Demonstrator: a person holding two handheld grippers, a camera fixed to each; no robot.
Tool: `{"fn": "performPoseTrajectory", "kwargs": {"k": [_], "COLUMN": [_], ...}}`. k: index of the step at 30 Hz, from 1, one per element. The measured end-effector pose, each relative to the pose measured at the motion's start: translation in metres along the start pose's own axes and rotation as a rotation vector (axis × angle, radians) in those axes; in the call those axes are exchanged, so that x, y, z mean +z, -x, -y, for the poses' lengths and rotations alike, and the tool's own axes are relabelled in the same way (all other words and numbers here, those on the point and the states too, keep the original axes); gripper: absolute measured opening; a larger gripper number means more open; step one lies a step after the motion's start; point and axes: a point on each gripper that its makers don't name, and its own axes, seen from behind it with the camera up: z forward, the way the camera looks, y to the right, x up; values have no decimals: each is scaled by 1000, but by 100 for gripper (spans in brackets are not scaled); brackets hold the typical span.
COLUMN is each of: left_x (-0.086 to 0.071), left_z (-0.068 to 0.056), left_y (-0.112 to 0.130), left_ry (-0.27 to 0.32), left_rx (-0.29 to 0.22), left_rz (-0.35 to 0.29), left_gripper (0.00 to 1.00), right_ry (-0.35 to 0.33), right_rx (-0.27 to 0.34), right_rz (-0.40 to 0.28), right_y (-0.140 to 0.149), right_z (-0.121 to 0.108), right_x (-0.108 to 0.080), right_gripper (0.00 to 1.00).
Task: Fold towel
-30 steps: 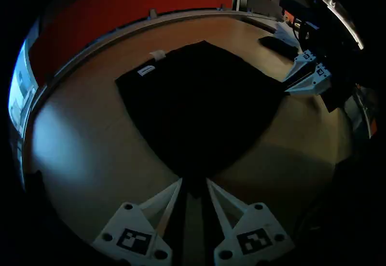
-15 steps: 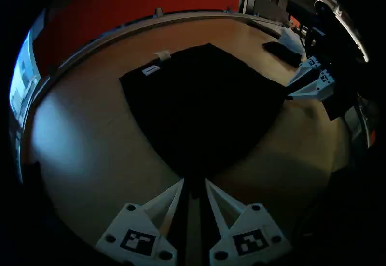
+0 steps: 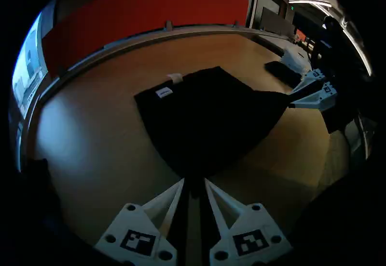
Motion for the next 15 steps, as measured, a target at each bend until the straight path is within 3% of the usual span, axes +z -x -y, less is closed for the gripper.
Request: {"fn": "performPoseTrajectory", "kwargs": {"k": [15], "left_x": [-40], "left_z": [-11], "left_y": [-25], "left_ry": [11], "left_rx": [-17], "left_rz": [-41], "left_gripper": [13], "right_ry": [-1], "right_rx": [-6], "right_rz": [-26], "right_y": [-25], "right_z": [3], "right_x": [-38], "right_gripper": [17]}}
